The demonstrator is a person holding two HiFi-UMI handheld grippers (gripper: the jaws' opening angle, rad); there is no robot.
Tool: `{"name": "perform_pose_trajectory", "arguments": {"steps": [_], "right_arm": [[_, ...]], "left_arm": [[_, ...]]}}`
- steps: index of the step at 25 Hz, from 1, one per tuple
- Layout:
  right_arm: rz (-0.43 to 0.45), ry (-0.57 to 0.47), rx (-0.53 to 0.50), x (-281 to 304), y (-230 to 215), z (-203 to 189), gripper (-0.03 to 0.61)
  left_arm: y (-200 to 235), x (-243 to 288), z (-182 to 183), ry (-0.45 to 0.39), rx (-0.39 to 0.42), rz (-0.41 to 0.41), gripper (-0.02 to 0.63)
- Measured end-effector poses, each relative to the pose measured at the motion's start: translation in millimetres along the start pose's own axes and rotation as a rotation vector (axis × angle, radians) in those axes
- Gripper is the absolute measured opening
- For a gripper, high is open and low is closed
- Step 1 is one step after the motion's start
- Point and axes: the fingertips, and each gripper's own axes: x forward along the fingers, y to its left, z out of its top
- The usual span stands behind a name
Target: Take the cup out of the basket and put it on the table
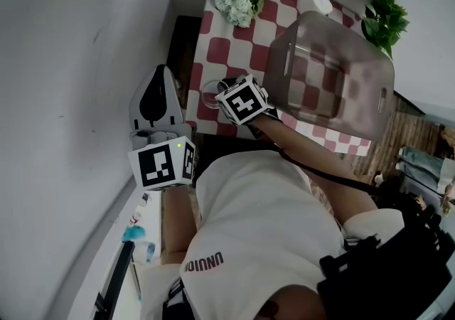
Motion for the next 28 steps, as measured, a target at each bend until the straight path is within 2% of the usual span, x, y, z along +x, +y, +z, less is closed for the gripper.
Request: {"name": "perform_pose_trajectory", "arguments": {"steps": [28], "right_arm": [[-0.001, 0.028, 0.058, 8.3, -5.3, -8.5, 0.043]], "left_arm": [[-5.3, 4.5, 1.9, 0.007, 0.014, -0.017, 0.012]]}}
